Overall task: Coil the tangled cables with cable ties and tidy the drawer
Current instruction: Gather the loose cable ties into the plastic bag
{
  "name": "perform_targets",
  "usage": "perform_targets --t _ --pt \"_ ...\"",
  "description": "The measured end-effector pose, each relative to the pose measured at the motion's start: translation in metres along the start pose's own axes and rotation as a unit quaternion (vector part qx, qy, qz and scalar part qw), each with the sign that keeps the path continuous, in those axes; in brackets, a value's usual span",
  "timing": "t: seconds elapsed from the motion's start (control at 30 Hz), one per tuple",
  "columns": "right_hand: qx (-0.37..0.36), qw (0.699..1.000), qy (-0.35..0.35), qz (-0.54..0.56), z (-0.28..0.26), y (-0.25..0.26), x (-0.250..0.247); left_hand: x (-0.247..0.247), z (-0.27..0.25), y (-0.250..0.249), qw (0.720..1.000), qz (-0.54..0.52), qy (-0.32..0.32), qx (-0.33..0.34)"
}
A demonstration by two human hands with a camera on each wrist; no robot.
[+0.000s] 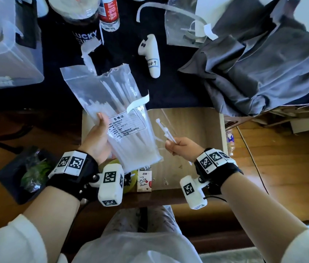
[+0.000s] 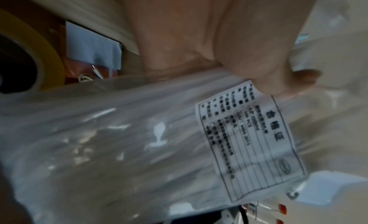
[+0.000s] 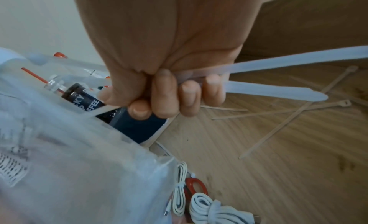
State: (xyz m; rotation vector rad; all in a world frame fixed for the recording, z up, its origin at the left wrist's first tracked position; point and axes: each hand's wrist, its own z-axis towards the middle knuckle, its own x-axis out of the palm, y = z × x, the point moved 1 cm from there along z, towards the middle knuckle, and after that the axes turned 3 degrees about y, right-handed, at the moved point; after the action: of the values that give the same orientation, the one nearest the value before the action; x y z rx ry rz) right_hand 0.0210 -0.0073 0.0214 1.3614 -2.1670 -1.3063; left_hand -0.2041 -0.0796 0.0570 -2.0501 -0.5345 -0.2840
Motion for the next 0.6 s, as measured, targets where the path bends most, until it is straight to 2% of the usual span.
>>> perform_targets --t 0.17,0.3,0.33,0.4,0.5,0.6 --pt "0.010 0.999 0.021 -0.028 0.002 0.005 0.008 -0.010 0.000 0.017 1.000 0.011 0.009 -0.017" --pt "0.000 0.999 0.051 0.014 0.012 0.010 0.021 -0.009 -0.004 0.034 0.999 0.017 0.027 -0.031" --pt "0.012 0.999 0.033 0.020 0.017 0.007 0.022 -0.009 -0.004 0.036 0.999 0.017 0.022 -0.029" --pt "0.046 0.997 -0.055 0.003 0.028 -0.008 0.014 -0.013 -0.003 0.038 1.000 0.001 0.007 -0.019" --pt "0.132 0.975 -0.171 -0.057 0.037 -0.038 -0.010 -0.030 -0.003 0.040 0.999 -0.021 -0.037 -0.007" --pt "0.232 0.941 -0.205 -0.136 0.040 -0.063 -0.035 -0.047 -0.005 0.043 0.997 -0.003 -0.080 -0.008"
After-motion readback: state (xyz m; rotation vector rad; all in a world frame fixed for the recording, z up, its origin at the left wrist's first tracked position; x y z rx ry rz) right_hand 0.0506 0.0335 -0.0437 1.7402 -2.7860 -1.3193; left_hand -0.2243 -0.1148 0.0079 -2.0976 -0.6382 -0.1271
